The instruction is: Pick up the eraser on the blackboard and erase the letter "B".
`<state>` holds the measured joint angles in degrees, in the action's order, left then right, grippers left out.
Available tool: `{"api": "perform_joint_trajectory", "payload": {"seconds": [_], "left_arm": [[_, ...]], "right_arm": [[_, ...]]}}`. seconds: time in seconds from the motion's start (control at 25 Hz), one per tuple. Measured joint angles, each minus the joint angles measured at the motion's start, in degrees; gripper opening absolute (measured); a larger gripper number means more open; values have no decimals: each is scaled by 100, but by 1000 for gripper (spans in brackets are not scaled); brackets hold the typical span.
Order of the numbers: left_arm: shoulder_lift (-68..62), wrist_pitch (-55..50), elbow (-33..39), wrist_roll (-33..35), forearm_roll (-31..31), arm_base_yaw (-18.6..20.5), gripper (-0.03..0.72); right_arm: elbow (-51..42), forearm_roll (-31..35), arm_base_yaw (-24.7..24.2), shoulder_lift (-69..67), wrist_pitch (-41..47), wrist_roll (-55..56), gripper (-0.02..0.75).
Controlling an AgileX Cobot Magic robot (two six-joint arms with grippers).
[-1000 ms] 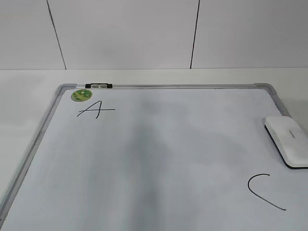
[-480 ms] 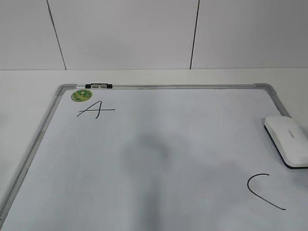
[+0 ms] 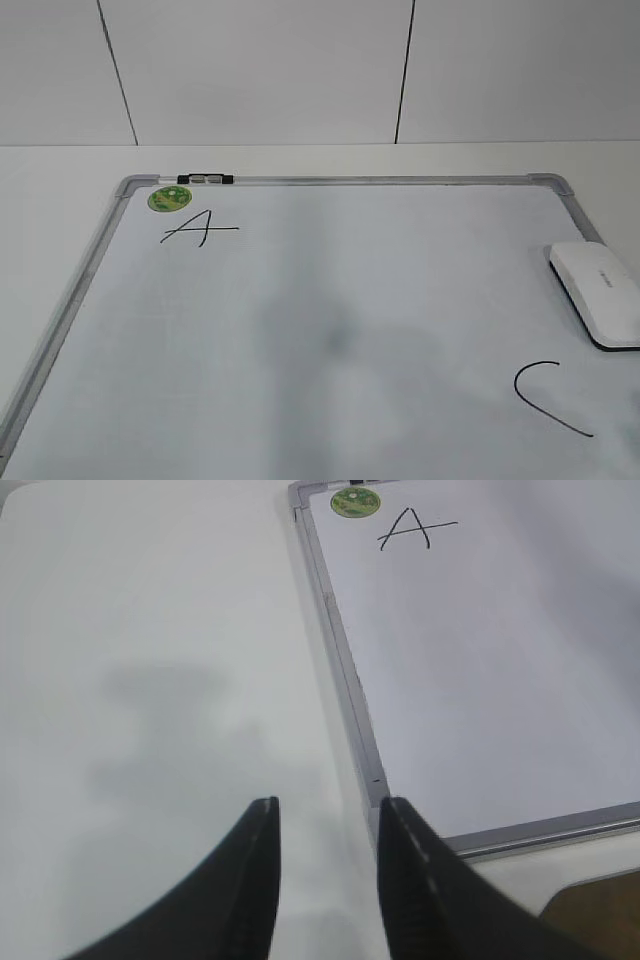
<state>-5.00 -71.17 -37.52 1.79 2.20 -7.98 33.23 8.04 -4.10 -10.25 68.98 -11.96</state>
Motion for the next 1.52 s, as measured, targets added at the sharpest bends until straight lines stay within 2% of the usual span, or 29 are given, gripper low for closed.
{"api": "perform_joint_trajectory", "payload": {"seconds": [0.36,1.0,1.2,1.52], "left_arm": [[169,673,695,0,0,0,244],[437,721,728,89,-12,0,243],[437,726,751,-102,-220,0,243],[437,726,761,-179,-220,0,243]], "right_arm": [[-68,0,0,802,-126,-129,589],[-417,-34,0,1122,-351,-138,588],[-419,-34,0,1122,-351,-138,587],[-419,-34,0,1122,-351,-138,587]]}}
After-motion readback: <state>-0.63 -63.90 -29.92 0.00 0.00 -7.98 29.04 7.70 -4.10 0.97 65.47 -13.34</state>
